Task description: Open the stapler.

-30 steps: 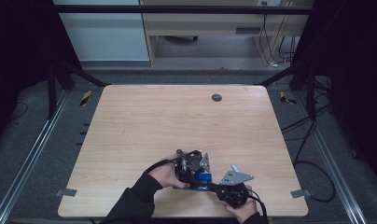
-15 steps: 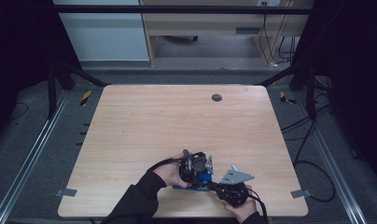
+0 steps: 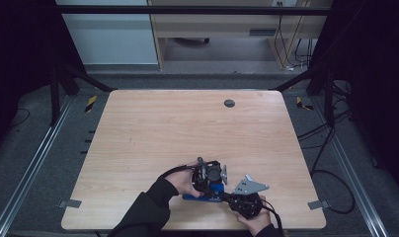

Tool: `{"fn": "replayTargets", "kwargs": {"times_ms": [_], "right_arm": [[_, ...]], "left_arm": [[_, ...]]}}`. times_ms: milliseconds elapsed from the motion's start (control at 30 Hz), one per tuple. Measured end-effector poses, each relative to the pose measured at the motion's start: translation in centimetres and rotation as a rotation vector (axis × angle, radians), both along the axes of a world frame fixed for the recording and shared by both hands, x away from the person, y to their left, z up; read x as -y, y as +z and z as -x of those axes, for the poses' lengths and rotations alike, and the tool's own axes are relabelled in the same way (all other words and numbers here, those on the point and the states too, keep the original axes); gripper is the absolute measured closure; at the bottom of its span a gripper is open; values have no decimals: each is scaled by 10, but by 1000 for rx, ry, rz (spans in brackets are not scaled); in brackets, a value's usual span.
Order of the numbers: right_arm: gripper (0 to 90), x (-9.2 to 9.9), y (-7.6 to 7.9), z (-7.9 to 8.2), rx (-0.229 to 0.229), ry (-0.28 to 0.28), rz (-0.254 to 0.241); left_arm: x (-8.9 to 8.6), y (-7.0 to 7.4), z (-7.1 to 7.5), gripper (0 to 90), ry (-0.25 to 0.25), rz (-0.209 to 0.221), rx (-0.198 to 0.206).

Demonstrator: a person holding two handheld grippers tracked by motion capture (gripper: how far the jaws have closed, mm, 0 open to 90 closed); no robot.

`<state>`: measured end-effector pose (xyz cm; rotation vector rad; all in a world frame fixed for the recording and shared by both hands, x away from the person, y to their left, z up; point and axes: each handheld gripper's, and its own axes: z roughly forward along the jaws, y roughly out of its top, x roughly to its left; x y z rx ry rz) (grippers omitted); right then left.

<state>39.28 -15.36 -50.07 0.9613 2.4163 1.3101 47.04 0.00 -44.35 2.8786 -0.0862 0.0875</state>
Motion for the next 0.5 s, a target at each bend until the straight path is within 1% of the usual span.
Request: {"fn": "replayTargets", "kwargs": {"times_ms": [67,100,200,233,500], "right_arm": [[900,0,0,0,3,1,1],[900,0,0,0,6,4,3],[900,-1,0,1,9,-3,5],[900,-1,0,1,4,-7,1],[900,-1,-1,1,-3,-17,-9]], "left_arm": [[3,0,0,644,-8,-19,1],[3,0,0,646,-11,-21,2],[2,0,-1,650,-7,-16,-13],[2,0,-1,652,-5,-15,-16],[3,2,-3,657,-11,-24,-28]]}}
